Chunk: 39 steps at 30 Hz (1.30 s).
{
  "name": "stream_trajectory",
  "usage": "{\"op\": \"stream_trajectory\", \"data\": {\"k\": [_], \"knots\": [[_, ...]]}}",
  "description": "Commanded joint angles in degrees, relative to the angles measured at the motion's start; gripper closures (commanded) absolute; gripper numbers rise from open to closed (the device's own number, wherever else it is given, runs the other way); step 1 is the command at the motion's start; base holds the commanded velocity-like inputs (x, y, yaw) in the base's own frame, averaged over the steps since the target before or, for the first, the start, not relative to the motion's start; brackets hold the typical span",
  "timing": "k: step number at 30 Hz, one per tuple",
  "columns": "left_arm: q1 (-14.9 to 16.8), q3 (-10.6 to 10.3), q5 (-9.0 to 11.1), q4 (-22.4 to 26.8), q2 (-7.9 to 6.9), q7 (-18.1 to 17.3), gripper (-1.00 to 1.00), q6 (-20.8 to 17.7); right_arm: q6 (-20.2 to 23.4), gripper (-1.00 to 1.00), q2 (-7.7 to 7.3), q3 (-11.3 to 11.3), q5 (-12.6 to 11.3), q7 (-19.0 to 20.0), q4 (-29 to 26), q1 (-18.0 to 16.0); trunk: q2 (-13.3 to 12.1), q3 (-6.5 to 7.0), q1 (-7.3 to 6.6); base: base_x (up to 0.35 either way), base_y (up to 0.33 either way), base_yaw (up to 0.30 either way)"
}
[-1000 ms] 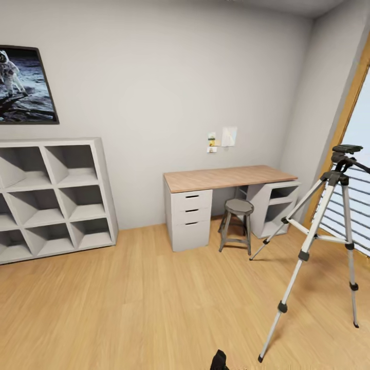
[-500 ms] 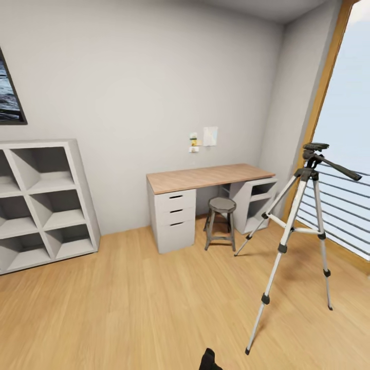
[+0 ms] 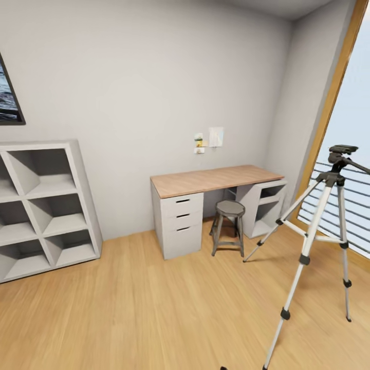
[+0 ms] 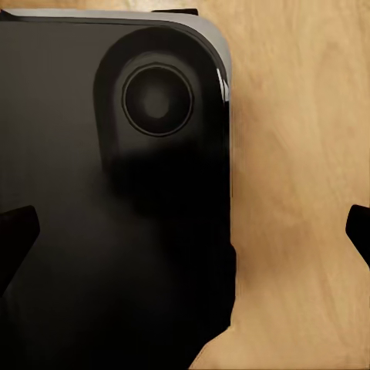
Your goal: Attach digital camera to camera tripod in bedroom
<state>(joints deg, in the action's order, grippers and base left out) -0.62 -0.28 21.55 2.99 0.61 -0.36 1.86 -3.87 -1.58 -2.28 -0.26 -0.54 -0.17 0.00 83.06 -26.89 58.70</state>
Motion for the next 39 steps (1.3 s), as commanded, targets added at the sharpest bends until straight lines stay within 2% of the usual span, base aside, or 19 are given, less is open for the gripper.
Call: {"op": "stream_trajectory", "data": {"k": [1, 29, 39], "knots": [[0.0, -0.1, 0.3, 0.1, 0.01, 0.0, -1.00, 0.1, -0.2, -1.00, 0.00, -0.2, 0.0, -0.1, 0.0, 0.0, 0.0, -0.04, 0.03, 0.244, 0.227, -0.001], [-0.1, -0.2, 0.2, 0.1, 0.18, -0.1, -1.00, 0.1, -0.2, -1.00, 0.08, -0.4, -0.1, -0.1, 0.0, 0.0, 0.0, -0.04, 0.03, 0.246, 0.253, -0.002], [-0.1, -0.2, 0.2, 0.1, 0.18, 0.0, -1.00, 0.1, -0.2, -1.00, 0.09, -0.7, -0.4, -0.1, 0.0, 0.0, 0.0, -0.04, 0.03, 0.224, 0.261, -0.195]]}}
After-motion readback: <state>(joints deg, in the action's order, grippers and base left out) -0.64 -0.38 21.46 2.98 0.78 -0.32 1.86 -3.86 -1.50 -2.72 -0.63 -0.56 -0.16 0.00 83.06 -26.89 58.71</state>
